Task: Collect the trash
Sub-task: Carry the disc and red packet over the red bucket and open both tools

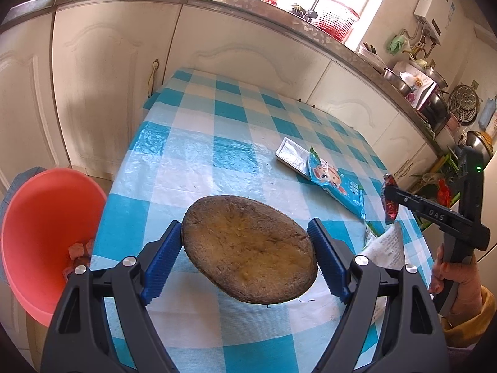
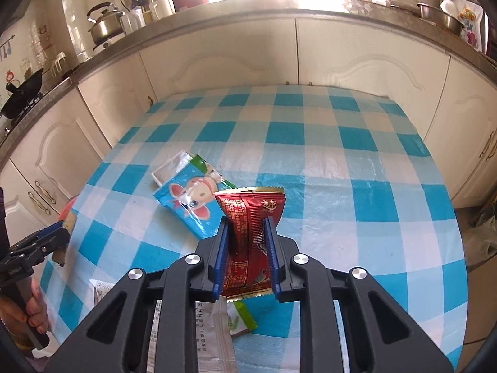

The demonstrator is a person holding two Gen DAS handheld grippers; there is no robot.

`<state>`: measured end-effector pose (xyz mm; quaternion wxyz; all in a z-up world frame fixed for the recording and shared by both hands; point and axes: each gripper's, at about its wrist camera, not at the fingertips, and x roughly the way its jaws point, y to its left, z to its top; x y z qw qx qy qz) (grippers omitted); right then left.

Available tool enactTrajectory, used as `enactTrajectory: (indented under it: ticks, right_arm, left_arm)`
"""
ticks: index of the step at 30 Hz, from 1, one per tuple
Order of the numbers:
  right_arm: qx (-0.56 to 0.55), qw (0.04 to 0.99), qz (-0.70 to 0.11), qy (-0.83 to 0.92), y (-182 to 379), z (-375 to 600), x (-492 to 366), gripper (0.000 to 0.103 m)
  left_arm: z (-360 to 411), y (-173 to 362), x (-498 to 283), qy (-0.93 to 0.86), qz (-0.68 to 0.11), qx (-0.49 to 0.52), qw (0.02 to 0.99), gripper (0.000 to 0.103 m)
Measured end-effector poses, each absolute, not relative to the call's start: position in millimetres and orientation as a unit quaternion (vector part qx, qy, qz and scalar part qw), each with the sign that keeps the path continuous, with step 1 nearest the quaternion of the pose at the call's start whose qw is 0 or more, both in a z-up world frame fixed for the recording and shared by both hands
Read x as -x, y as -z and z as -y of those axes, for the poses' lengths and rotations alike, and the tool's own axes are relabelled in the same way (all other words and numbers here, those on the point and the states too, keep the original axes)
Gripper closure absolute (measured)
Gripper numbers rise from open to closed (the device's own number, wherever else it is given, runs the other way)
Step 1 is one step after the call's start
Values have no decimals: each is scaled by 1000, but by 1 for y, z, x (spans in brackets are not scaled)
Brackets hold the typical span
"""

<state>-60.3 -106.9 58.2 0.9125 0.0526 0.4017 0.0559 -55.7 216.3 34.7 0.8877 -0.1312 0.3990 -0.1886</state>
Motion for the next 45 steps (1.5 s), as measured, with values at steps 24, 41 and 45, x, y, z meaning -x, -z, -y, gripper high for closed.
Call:
enactTrajectory:
  ticks: [24,41,45]
  right_arm:
    - [-113,914,-346,-180,-106,45,46,79]
    - [-108,833,-396,-372,-99,-120,11,79]
    - [-109,805,-421,-403,-86,-159,2,79]
  left_arm:
    - [-245,-44,59,169,-376,143,900,21]
    - [-354,-40,74,34,-369,164,914,21]
    - [-379,-29,71,-1,-375,170,911,21]
